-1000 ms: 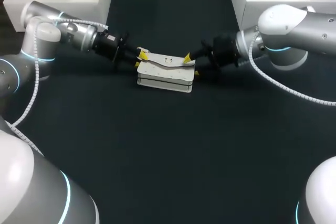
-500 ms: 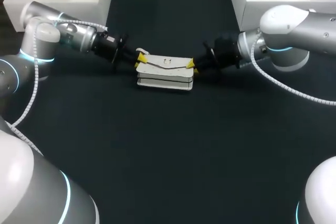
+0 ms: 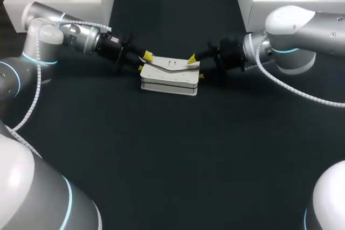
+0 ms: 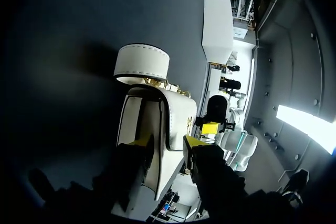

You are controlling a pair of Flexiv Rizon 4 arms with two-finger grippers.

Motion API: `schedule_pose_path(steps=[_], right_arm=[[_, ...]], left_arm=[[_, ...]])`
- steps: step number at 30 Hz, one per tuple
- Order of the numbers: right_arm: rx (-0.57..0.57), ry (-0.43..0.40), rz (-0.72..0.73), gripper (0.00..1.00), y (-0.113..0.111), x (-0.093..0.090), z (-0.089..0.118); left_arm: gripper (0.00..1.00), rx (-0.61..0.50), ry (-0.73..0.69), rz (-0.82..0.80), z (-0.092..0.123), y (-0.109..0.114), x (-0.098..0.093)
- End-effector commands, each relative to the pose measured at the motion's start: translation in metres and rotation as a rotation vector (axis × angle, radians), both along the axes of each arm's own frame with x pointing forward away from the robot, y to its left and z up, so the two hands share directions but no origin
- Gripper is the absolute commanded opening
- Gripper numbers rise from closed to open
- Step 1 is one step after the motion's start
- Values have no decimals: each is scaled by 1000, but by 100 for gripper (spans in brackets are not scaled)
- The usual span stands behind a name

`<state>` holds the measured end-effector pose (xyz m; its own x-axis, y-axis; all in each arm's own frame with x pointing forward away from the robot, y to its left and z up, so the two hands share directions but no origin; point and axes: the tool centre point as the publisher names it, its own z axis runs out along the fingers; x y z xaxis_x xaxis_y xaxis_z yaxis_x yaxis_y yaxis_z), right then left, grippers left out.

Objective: Pick up the bag, open it, inspect its contents, close it, and place it on the opposite side

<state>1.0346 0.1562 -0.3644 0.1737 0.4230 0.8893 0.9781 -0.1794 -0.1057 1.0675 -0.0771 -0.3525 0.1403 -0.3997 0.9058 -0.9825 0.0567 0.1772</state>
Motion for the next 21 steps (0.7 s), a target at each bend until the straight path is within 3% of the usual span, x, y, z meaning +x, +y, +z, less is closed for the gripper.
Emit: schedule_pose_path(steps=[1,8,11,17,21], right_arm=[[23,8,-17,49,-2,4,-4],[32,14,-36,46,-4,8,-4],[36,25,-47,46,-4,10,-7],[40,44,-70,46,-5,14,-10],[47,51,-81,36,-5,16,-9]], left_arm=[[40,-9,4,10,-4,1,2],[46,-20,5,32,-3,6,6],[44,-25,6,36,-3,7,6],[29,-36,13,26,-2,4,7],[12,-35,21,16,-3,0,8]])
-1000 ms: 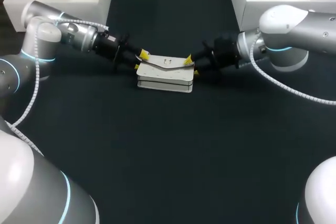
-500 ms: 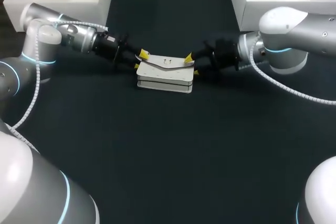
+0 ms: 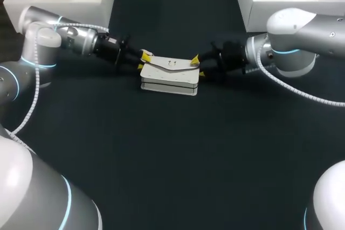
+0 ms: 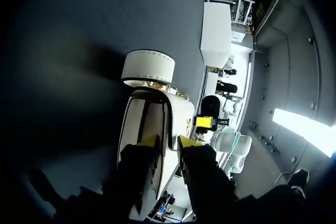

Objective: Pick up the bag, open it, inspect its contents, close it, and place it on the opposite side

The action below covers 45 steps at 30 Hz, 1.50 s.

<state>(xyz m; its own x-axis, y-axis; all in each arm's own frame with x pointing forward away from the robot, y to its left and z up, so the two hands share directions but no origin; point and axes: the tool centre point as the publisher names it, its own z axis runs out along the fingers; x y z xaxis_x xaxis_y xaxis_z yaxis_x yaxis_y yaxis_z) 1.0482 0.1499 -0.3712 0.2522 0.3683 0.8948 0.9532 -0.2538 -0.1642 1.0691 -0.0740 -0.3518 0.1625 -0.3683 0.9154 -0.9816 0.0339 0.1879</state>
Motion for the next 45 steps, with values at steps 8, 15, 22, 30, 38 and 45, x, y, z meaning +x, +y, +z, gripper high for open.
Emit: schedule_pose_path(steps=[8,15,22,30,38,45], right_arm=[[19,14,-7,0,0,2,-7],[24,4,-12,0,-2,0,-4],[-13,-30,-11,91,-3,-9,14],[-51,-70,10,84,-9,-27,35],[-117,-52,57,44,-7,-49,30],[-128,-12,80,44,-1,-55,14]], left_arm=[[0,2,24,-17,-9,-3,5],[0,6,23,-22,-9,-2,0],[100,15,-39,-19,9,8,-10],[100,59,-86,-8,31,30,-23],[100,151,-100,60,38,59,-25],[100,181,-98,88,40,71,-24]])
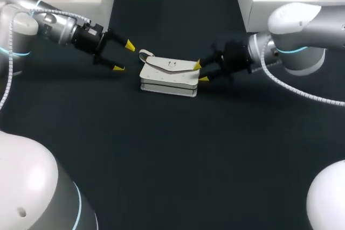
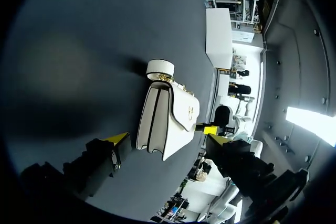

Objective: Pick up the bag, open it, inspect its contents, close it, and place it on the opposite side

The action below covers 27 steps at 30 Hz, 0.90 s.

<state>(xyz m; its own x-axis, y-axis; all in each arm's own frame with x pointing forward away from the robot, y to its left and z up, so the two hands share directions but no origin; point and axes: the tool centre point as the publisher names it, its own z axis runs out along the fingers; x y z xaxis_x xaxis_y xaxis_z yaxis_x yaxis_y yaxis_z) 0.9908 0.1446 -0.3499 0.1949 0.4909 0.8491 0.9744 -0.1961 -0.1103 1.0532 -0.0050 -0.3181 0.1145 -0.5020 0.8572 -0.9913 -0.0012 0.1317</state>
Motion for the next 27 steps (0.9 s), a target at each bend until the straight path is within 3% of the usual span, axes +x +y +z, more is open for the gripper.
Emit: schedule_pose_path(steps=[1,9,15,23,25,27], right_arm=[[-15,19,-1,44,4,2,-9],[-17,32,-19,42,-2,-2,-14],[-4,24,-11,34,6,-1,-12],[10,36,-3,32,14,1,-18],[10,42,-3,30,16,1,-20],[9,48,-5,20,15,3,-21]], left_arm=[[100,27,-45,75,6,3,-8],[100,49,-50,81,9,9,-6],[100,66,-55,89,11,16,-1],[100,94,-63,93,14,24,1],[100,101,-67,91,14,25,2],[100,111,-76,85,16,27,3]])
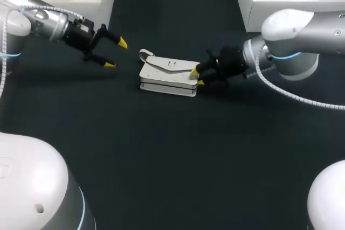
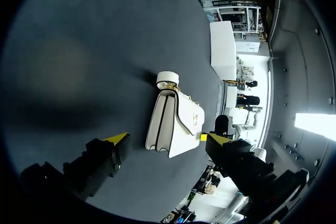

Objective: Pick up the bag, open it, inspect its contents, close it, and place it on the opposite side

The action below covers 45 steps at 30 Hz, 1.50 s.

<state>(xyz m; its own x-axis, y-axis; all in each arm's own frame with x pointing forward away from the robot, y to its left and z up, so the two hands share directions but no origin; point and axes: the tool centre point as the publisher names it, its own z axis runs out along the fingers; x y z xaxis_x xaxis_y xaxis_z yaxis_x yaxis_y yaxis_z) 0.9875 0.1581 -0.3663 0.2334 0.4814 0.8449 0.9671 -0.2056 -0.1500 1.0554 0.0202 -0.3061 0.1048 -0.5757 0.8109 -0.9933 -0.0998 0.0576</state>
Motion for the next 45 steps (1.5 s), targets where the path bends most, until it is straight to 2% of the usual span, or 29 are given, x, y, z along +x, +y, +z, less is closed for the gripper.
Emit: schedule_pose_path(steps=[1,2,3,10,14,17,22,26,29,45], right_arm=[[0,11,3,14,1,8,-5],[1,12,2,5,0,9,-4],[2,12,1,0,-1,10,-4],[6,16,16,0,-8,15,-1],[-3,13,91,0,-20,21,1],[-30,10,143,0,-35,27,2],[-47,2,149,0,-65,36,6],[-38,8,192,0,-87,41,8],[-38,8,192,0,-87,41,8],[-38,8,192,0,-87,41,8]], left_arm=[[100,18,-9,-6,4,3,1],[100,24,-13,-7,5,3,1],[100,26,-14,-8,6,4,1],[100,65,-23,-23,7,9,3],[100,102,-34,-113,9,16,7],[100,139,-38,-159,13,23,10],[100,226,-33,-182,23,33,13],[100,329,-13,-239,33,37,12],[100,460,-1,-295,38,37,8],[100,460,-1,-295,38,37,8]])
